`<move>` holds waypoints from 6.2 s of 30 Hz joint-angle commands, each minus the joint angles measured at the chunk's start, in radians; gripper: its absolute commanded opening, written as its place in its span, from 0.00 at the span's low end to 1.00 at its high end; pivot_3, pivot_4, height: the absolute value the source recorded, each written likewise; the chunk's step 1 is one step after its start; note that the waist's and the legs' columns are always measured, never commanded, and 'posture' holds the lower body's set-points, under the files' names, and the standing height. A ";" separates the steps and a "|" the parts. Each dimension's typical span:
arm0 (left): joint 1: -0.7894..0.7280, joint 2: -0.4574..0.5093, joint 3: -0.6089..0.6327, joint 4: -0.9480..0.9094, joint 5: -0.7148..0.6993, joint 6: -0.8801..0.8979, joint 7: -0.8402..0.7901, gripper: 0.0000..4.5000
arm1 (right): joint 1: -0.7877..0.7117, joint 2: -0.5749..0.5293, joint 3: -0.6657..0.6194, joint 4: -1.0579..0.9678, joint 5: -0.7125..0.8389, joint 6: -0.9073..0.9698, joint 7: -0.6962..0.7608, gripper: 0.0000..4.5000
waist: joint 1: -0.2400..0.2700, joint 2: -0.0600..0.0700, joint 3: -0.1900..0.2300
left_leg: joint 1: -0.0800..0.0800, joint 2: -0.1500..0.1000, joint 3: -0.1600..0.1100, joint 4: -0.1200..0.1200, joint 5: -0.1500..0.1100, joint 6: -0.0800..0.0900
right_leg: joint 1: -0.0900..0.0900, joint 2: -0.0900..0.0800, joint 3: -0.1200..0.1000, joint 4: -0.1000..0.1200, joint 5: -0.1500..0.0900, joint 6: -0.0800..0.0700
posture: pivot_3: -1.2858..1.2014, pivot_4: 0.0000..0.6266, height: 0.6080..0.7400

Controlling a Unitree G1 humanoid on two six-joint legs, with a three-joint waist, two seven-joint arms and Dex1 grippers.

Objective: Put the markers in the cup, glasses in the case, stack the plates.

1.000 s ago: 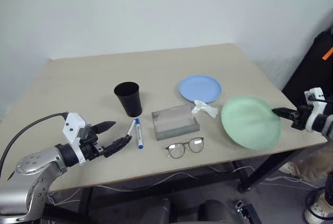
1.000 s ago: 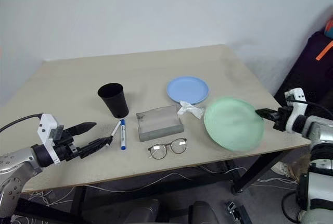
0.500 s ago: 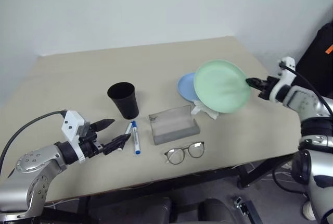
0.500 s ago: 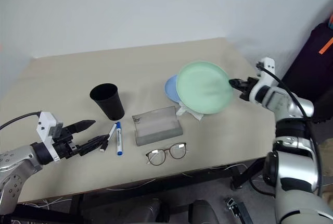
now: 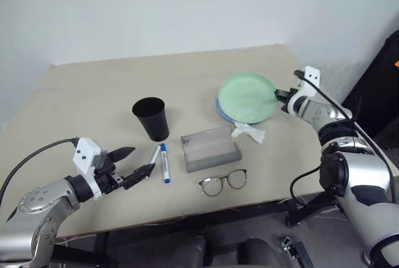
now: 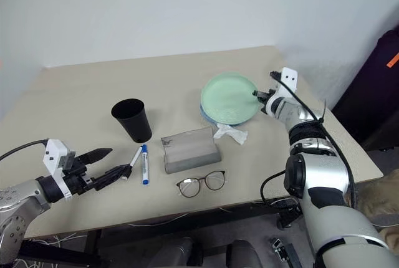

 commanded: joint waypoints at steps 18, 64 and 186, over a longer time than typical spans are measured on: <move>-0.003 0.009 0.048 -0.044 -0.023 -0.001 0.028 1.00 | -0.104 0.074 -0.067 0.081 -0.015 -0.118 -0.128 0.45 | 0.000 -0.001 -0.001 | 0.001 0.001 0.000 -0.001 0.004 0.002 | -0.001 0.003 0.000 0.001 0.003 -0.004 | 0.52 0.00 0.90; -0.015 0.003 0.048 -0.044 -0.015 0.004 0.048 1.00 | 0.215 -0.058 0.454 -0.413 -0.244 0.014 0.662 0.60 | 0.003 -0.010 -0.007 | 0.001 0.004 -0.001 -0.001 0.004 0.001 | -0.003 0.008 0.003 0.002 0.006 -0.007 | 0.52 0.00 0.90; -0.764 -0.218 -0.859 0.449 0.419 -0.070 -0.380 0.23 | 0.426 -0.444 0.389 -0.927 0.011 -0.025 1.231 1.00 | 0.009 -0.013 -0.010 | -0.015 0.007 -0.004 0.016 0.010 0.005 | -0.009 0.009 0.002 0.002 0.018 -0.002 | 0.52 0.00 0.90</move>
